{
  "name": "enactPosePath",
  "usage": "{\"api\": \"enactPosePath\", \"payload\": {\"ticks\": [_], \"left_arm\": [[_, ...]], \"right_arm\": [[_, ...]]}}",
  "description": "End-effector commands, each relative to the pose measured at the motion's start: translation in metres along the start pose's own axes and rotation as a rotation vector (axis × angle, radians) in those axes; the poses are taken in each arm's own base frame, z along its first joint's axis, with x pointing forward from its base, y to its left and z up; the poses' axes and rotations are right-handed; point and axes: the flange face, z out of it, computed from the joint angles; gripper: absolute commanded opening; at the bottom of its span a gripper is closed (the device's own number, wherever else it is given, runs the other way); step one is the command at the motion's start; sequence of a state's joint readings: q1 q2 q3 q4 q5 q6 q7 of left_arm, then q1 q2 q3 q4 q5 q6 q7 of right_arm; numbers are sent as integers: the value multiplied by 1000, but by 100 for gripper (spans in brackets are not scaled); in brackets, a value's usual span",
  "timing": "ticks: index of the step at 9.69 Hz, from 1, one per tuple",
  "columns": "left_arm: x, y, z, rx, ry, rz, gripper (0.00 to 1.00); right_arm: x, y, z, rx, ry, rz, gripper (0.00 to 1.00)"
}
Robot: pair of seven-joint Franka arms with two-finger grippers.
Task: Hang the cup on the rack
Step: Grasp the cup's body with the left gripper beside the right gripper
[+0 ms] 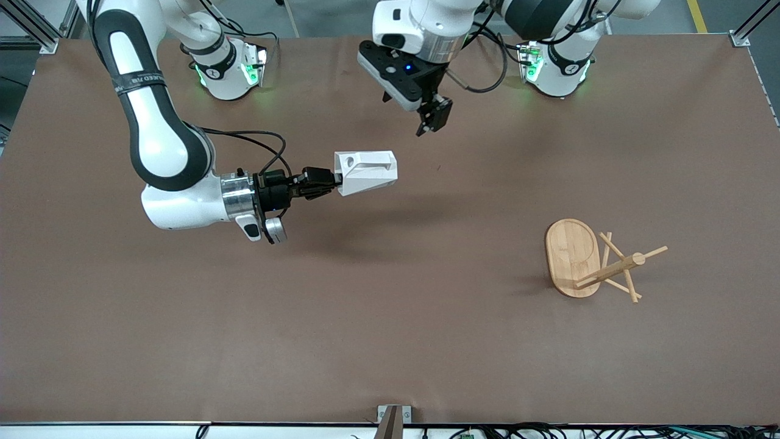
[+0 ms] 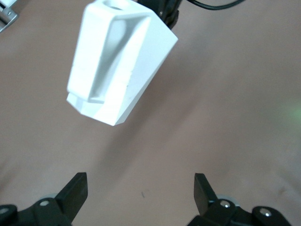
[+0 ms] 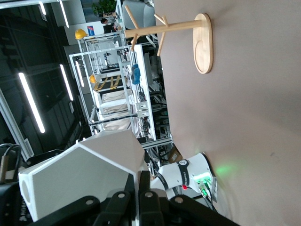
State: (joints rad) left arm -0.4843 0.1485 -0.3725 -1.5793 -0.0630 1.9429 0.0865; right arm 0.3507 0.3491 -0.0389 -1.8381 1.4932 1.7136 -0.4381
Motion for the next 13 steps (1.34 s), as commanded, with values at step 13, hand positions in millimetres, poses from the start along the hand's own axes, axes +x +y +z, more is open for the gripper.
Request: {"api": "enactPosePath", "payload": {"ticks": [13], "left_arm": [[20, -30, 66, -11, 51, 254, 99]], "right_arm": [[-21, 3, 38, -89, -148, 18, 2]]}}
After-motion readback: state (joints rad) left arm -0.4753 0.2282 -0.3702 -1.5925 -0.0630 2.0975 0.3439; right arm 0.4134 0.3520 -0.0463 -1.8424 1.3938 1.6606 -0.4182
